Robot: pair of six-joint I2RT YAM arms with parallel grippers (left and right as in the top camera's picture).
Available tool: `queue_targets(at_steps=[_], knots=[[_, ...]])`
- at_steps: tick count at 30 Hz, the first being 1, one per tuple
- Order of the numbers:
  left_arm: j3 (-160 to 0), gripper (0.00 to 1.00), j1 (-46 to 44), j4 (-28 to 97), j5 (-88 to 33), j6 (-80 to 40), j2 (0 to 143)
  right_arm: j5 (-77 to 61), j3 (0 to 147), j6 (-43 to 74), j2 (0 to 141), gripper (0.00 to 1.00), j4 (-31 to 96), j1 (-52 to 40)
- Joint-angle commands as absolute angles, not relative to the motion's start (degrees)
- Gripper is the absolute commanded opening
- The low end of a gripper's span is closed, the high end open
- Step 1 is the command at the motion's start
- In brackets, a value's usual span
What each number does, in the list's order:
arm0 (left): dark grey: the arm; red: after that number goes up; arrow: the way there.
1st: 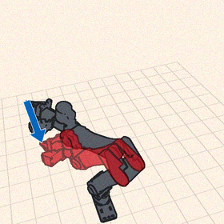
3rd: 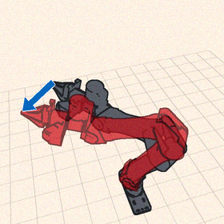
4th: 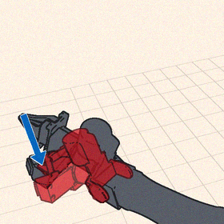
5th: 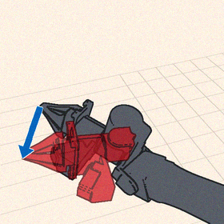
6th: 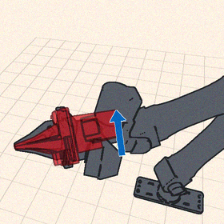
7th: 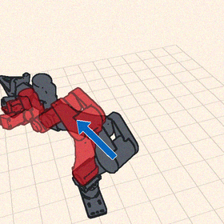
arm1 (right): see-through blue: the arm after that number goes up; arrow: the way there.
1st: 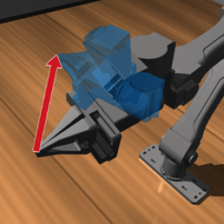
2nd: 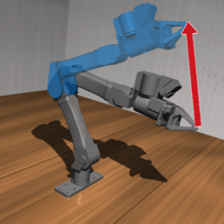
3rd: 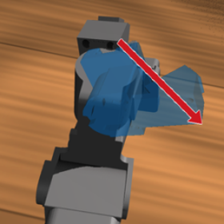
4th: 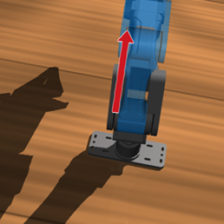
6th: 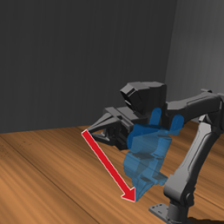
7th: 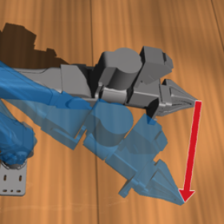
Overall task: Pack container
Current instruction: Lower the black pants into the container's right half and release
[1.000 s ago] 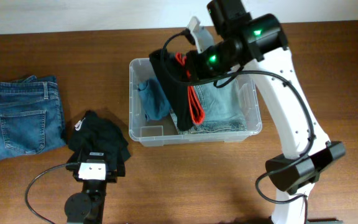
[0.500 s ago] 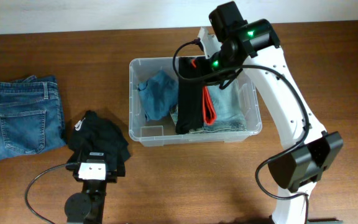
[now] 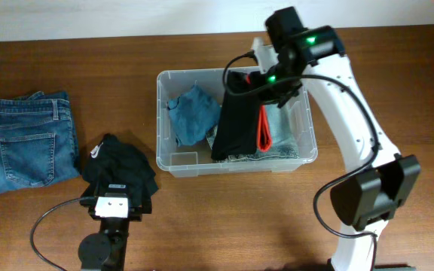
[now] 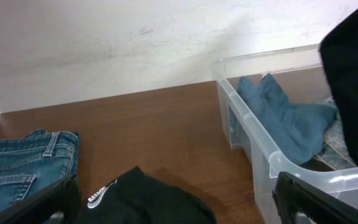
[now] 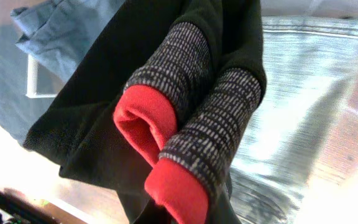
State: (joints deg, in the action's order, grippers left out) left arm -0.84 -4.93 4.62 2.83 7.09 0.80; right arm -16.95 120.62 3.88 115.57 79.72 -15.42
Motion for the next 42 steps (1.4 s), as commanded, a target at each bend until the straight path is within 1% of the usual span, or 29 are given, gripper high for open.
queue_targets(at_steps=[1, 2, 7, 12, 17, 18, 21, 25, 31, 35, 39, 42], knots=[[-0.58, 0.99, -5.21, 4.62, 2.79, 7.40, 0.45, -16.23, 121.86, 3.25, 107.53, 0.04, 80.09, -13.10], [-0.58, 0.99, -5.21, 4.62, 2.79, 7.40, 0.45, -15.70, 121.86, 3.49, 107.11, 0.04, 80.09, -13.02], [-0.58, 0.99, -5.21, 4.62, 2.79, 7.40, 0.45, -0.67, 121.86, 9.63, 101.10, 0.04, 80.07, -12.78], [-0.58, 0.99, -5.21, 4.62, 2.79, 7.40, 0.45, 8.58, 121.84, 12.97, 99.77, 0.04, 80.12, -13.21], [-0.58, 0.99, -5.21, 4.62, 2.79, 7.40, 0.45, 28.97, 121.84, 18.70, 100.71, 0.04, 79.92, -18.57], [-0.58, 0.99, -5.21, 4.62, 2.79, 7.40, 0.45, 38.13, 121.84, 20.29, 100.90, 0.04, 79.92, -21.19], [-0.58, 0.99, -5.21, 4.62, 2.79, 7.40, 0.45, 47.03, 121.84, 20.27, 100.92, 0.04, 79.66, -24.01], [-0.58, 0.99, -5.21, 4.62, 2.79, 7.40, 0.45, 50.78, 121.84, 20.29, 100.92, 0.04, 80.07, -24.77], [-0.58, 0.99, -5.21, 4.62, 2.79, 7.40, 0.45, 51.46, 121.84, 19.79, 100.99, 0.04, 80.18, -24.69], [-0.58, 0.99, -5.21, 4.62, 2.79, 7.38, 0.45, 55.42, 121.82, 19.79, 100.99, 0.04, 81.97, -24.69], [-0.58, 0.99, -5.21, 4.62, 2.79, 7.40, 0.45, 50.00, 121.75, 19.81, 101.12, 0.04, 82.24, -24.69], [-0.58, 0.99, -5.21, 4.62, 2.79, 7.40, 0.45, 48.75, 121.27, 20.47, 102.59, 0.04, 83.31, -24.69]])
